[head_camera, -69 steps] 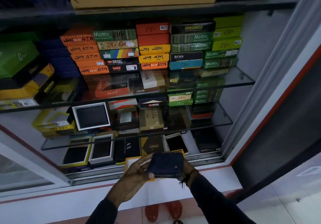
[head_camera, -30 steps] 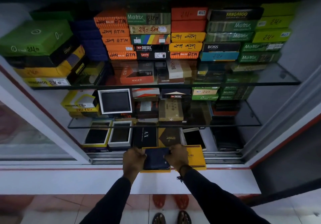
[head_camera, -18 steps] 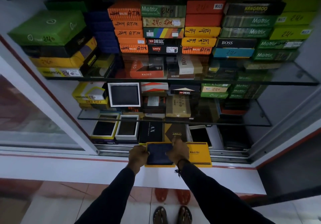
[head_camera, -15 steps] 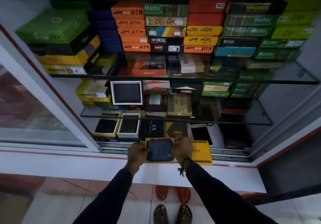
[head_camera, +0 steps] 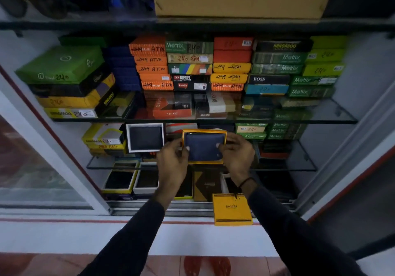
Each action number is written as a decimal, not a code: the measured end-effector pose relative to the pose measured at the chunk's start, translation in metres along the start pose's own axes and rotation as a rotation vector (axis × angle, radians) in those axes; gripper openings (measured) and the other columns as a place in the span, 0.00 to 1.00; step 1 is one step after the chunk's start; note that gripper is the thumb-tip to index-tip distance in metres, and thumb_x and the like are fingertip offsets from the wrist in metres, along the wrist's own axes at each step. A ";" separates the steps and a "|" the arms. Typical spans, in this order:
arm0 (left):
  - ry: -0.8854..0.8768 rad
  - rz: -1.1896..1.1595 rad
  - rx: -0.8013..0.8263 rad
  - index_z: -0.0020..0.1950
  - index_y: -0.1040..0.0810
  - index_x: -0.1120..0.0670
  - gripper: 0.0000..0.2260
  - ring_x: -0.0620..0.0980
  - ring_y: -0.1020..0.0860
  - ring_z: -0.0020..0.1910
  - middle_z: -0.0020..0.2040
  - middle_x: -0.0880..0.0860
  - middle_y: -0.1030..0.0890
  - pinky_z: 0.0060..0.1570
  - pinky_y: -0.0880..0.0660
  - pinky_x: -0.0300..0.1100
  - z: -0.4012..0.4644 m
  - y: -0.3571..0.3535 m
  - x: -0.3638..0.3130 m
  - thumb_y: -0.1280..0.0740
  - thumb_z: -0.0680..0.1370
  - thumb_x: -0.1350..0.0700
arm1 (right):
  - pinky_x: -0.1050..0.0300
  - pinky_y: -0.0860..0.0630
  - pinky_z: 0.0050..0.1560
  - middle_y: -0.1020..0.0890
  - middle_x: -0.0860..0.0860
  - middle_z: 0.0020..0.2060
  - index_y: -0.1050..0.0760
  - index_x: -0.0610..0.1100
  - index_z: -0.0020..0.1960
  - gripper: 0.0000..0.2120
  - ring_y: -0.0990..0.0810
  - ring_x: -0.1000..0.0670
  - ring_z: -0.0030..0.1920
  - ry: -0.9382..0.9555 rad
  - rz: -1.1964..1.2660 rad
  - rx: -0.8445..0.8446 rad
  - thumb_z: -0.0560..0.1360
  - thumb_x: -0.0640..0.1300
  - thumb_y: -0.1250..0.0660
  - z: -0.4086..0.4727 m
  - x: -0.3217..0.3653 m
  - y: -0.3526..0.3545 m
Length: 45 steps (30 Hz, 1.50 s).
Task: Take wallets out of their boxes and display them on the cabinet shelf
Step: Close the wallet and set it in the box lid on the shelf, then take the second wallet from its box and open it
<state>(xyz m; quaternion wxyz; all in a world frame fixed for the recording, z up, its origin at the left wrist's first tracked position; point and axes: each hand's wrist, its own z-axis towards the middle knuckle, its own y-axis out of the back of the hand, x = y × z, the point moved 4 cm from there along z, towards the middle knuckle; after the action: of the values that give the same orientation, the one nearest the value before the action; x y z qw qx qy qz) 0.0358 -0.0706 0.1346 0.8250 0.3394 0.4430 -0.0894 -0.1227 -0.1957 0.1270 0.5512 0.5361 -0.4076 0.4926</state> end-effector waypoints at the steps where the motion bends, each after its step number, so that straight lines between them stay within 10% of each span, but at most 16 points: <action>1: 0.003 0.010 0.003 0.57 0.18 0.52 0.08 0.48 0.16 0.47 0.51 0.51 0.14 0.47 0.17 0.46 0.014 -0.008 0.000 0.31 0.78 0.57 | 0.74 0.25 0.30 0.17 0.52 0.44 0.19 0.42 0.54 0.17 0.21 0.64 0.36 -0.011 0.004 -0.010 0.67 0.36 0.22 0.009 0.006 -0.004; 6: 0.137 0.139 0.058 0.57 0.19 0.54 0.08 0.50 0.17 0.50 0.53 0.53 0.15 0.44 0.23 0.38 0.055 -0.045 0.023 0.32 0.79 0.58 | 0.78 0.31 0.25 0.17 0.49 0.44 0.18 0.42 0.52 0.14 0.22 0.59 0.35 -0.070 -0.103 -0.037 0.68 0.35 0.24 0.044 0.004 -0.024; 9: 0.159 0.182 0.075 0.56 0.19 0.54 0.07 0.52 0.16 0.51 0.53 0.54 0.16 0.45 0.21 0.41 0.065 -0.056 0.032 0.31 0.79 0.57 | 0.64 0.19 0.46 0.14 0.46 0.47 0.18 0.41 0.49 0.13 0.15 0.49 0.47 -0.090 -0.142 -0.007 0.66 0.36 0.22 0.058 -0.004 -0.034; 13: 0.079 0.214 0.050 0.57 0.20 0.54 0.08 0.53 0.17 0.51 0.53 0.54 0.16 0.50 0.18 0.46 0.067 -0.058 0.037 0.31 0.78 0.56 | 0.81 0.30 0.33 0.13 0.47 0.46 0.17 0.39 0.50 0.13 0.19 0.53 0.43 -0.061 -0.226 0.038 0.66 0.39 0.23 0.065 -0.011 -0.032; 21: -0.063 0.122 -0.195 0.59 0.24 0.56 0.10 0.51 0.24 0.53 0.59 0.55 0.26 0.48 0.22 0.45 -0.007 -0.042 0.018 0.33 0.78 0.59 | 0.68 0.26 0.40 0.19 0.55 0.33 0.18 0.45 0.45 0.04 0.23 0.62 0.33 0.169 -0.205 -0.101 0.71 0.41 0.30 0.022 -0.017 0.024; 26: -0.541 0.265 0.301 0.50 0.22 0.55 0.05 0.51 0.23 0.45 0.49 0.53 0.23 0.41 0.25 0.43 -0.101 -0.101 0.003 0.34 0.75 0.58 | 0.71 0.28 0.36 0.25 0.56 0.26 0.23 0.49 0.37 0.06 0.24 0.58 0.30 0.279 -0.328 -0.191 0.71 0.42 0.31 -0.029 -0.082 0.080; 31: -0.410 0.651 0.872 0.76 0.40 0.52 0.44 0.59 0.31 0.68 0.75 0.55 0.33 0.63 0.32 0.54 -0.136 -0.182 0.027 0.28 0.65 0.37 | 0.49 0.23 0.46 0.16 0.43 0.40 0.22 0.45 0.38 0.09 0.18 0.41 0.43 -0.414 -0.329 0.107 0.75 0.45 0.36 -0.045 -0.174 0.106; 37: -0.374 0.773 0.950 0.79 0.46 0.53 0.54 0.59 0.32 0.69 0.73 0.55 0.30 0.65 0.32 0.55 -0.130 -0.226 0.026 0.21 0.61 0.40 | 0.52 0.23 0.42 0.16 0.40 0.44 0.20 0.43 0.39 0.10 0.18 0.41 0.46 -0.777 -0.024 0.277 0.75 0.39 0.38 -0.044 -0.206 0.100; 45: -0.177 0.388 0.851 0.78 0.41 0.48 0.55 0.57 0.30 0.70 0.74 0.52 0.32 0.65 0.27 0.54 -0.098 -0.181 0.016 0.19 0.56 0.40 | 0.46 0.18 0.50 0.13 0.40 0.38 0.19 0.38 0.34 0.19 0.15 0.42 0.42 -0.579 -0.356 0.323 0.70 0.55 0.31 -0.031 -0.211 0.087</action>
<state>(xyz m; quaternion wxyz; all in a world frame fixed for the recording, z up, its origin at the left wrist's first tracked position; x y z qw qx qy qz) -0.1015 -0.1420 -0.0017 0.6486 0.7148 0.2234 -0.1358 -0.2486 -0.1920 -0.0662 0.3985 0.7956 -0.3642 0.2748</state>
